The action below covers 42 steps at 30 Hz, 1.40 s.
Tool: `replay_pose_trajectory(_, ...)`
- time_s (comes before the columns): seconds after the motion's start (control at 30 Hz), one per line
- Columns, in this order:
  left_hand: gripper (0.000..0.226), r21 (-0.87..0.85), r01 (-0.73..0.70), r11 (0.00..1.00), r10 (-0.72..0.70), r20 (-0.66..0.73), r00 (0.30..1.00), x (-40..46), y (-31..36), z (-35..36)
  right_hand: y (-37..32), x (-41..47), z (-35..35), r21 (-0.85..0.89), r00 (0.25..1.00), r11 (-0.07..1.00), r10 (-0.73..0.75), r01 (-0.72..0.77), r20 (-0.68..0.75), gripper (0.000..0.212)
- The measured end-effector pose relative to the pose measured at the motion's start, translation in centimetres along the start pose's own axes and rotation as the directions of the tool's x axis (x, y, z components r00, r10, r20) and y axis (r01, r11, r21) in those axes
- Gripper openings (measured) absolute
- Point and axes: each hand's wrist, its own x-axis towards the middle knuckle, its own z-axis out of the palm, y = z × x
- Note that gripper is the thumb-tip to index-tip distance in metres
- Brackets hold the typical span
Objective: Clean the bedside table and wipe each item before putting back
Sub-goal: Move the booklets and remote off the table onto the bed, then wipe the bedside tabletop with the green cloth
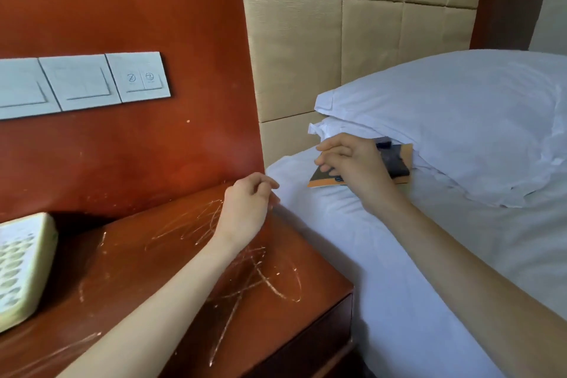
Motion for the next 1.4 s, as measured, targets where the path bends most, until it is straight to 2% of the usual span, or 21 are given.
replay_pose_trajectory(0.2, 0.034, 0.024, 0.15, 0.988, -0.15, -0.023, 0.988, -4.2, -1.9, -9.6, 0.9, -2.0, 9.9, 0.111, 0.97, 0.992, 0.034, -0.062, 0.24, 0.02)
replay_pose_trajectory(0.37, 0.033, -0.032, 0.264, 0.964, -0.266, -0.157, 0.951, -8.5, -3.9, -16.0, 0.4, -4.3, 14.1, 0.062, 0.886, 0.997, -0.063, 0.039, 0.46, 0.013)
replay_pose_trajectory(0.5, 0.031, -0.058, 0.307, 0.95, -0.312, -0.183, 0.932, -11.4, -4.2, -17.9, -0.7, -6.8, 15.7, 0.03, 0.848, 0.996, -0.089, 0.086, 0.523, 0.012)
replay_pose_trajectory(0.63, 0.031, -0.073, 0.259, 0.963, -0.268, -0.187, 0.945, -14.5, -5.0, -19.6, -1.7, -10.3, 17.1, 0.038, 0.873, 0.996, -0.084, 0.075, 0.481, 0.012)
replay_pose_trajectory(0.73, 0.03, -0.087, 0.167, 0.982, -0.182, -0.2, 0.963, -16.7, -5.0, -20.7, -2.2, -13.6, 17.1, 0.021, 0.901, 0.997, -0.072, 0.069, 0.428, 0.013)
replay_pose_trajectory(0.83, 0.029, -0.09, 0.087, 0.992, -0.104, -0.192, 0.976, -18.2, -4.0, -20.6, -2.6, -16.8, 15.8, 0.028, 0.943, 0.998, -0.063, 0.057, 0.327, 0.015)
replay_pose_trajectory(0.97, 0.03, -0.121, 0.059, 0.991, -0.067, -0.067, 0.995, -19.8, -2.6, -18.4, -2.8, -19.9, 13.9, 0.037, 0.985, 0.997, -0.072, 0.067, 0.154, 0.021)
replay_pose_trajectory(1.13, 0.026, -0.161, 0.03, 0.987, -0.015, 0.092, 0.996, -22.4, -2.2, -14.1, -0.1, -22.7, 10.6, -0.034, 0.997, 0.996, -0.077, 0.077, 0.001, 0.022)
replay_pose_trajectory(1.27, 0.024, -0.194, 0.014, 0.981, 0.016, 0.152, 0.988, -24.0, -2.8, -10.3, 3.5, -24.6, 7.5, -0.015, 0.999, 0.999, -0.038, 0.038, -0.023, 0.024)
replay_pose_trajectory(1.4, 0.021, -0.162, -0.016, 0.987, 0.041, 0.156, 0.987, -25.5, -4.5, -6.4, 7.2, -26.5, 4.6, 0.011, 1.0, 1.0, 0.016, -0.016, -0.012, 0.03)
